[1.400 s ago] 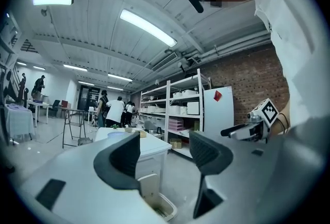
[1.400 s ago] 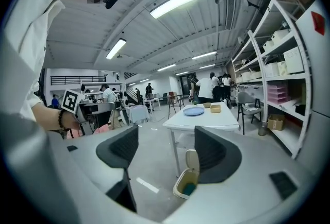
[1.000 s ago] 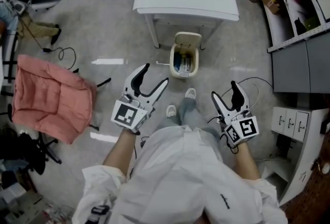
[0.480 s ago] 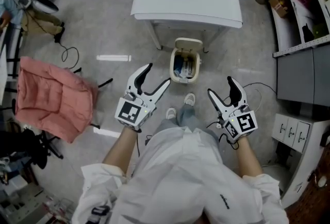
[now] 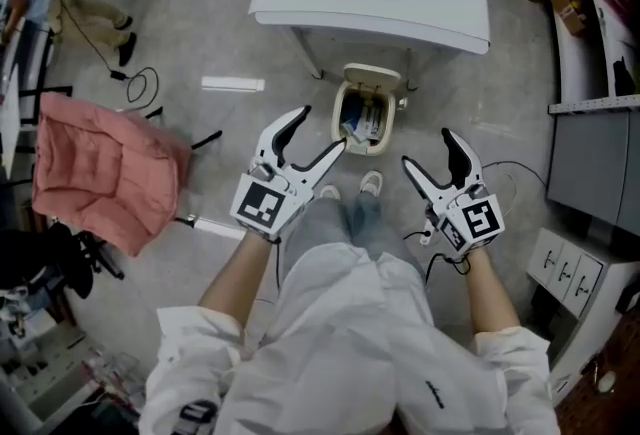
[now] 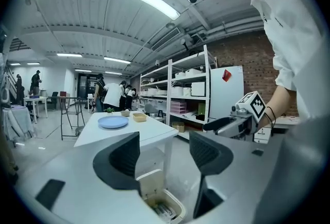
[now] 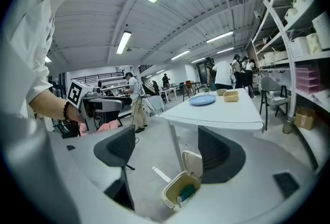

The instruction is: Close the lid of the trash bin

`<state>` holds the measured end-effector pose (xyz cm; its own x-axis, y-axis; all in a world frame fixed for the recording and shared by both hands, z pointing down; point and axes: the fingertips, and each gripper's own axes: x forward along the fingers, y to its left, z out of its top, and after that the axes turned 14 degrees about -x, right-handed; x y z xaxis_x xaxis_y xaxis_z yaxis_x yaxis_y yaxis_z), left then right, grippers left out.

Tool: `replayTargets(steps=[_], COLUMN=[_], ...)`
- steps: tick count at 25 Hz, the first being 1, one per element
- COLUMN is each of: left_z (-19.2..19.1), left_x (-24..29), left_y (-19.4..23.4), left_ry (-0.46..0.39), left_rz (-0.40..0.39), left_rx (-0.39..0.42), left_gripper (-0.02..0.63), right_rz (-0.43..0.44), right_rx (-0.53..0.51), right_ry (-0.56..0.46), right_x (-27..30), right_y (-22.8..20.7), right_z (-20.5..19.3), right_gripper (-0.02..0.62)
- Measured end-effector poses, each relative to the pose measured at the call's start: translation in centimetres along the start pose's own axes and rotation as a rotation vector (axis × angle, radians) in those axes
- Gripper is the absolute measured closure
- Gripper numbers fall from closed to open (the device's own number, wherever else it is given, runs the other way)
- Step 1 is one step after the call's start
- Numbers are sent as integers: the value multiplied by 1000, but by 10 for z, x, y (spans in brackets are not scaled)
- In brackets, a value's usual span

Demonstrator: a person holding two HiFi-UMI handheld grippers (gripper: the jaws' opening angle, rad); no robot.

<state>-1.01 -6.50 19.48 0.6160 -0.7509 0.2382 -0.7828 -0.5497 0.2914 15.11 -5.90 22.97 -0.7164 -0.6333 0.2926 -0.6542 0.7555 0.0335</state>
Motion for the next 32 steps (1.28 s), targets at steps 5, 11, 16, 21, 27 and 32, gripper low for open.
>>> replayTargets(steps=[5, 11, 16, 21, 27, 32], left_z=[-24, -61, -103, -138, -167, -191], left_x=[34, 74, 101, 123, 145, 160], left_y=[23, 56, 83, 106, 124, 139], left_ry=[42, 59, 71, 69, 81, 114], left_rz=[-17, -48, -66, -64, -86, -78], left_rx=[4, 29, 17, 8, 16, -10], left_gripper=[299, 299, 299, 299, 299, 302], right_rz=[29, 50, 84, 76, 47, 24], right_rx=[-4, -14, -33, -58, -70, -67], right_ry=[32, 48, 64, 83, 97, 99], right_x=[26, 68, 109, 136, 161, 180], right_y=[-12, -24, -28, -36, -55, -64], right_z=[-23, -63, -100, -137, -171, -189], right_gripper=[198, 187, 172, 172, 172, 172])
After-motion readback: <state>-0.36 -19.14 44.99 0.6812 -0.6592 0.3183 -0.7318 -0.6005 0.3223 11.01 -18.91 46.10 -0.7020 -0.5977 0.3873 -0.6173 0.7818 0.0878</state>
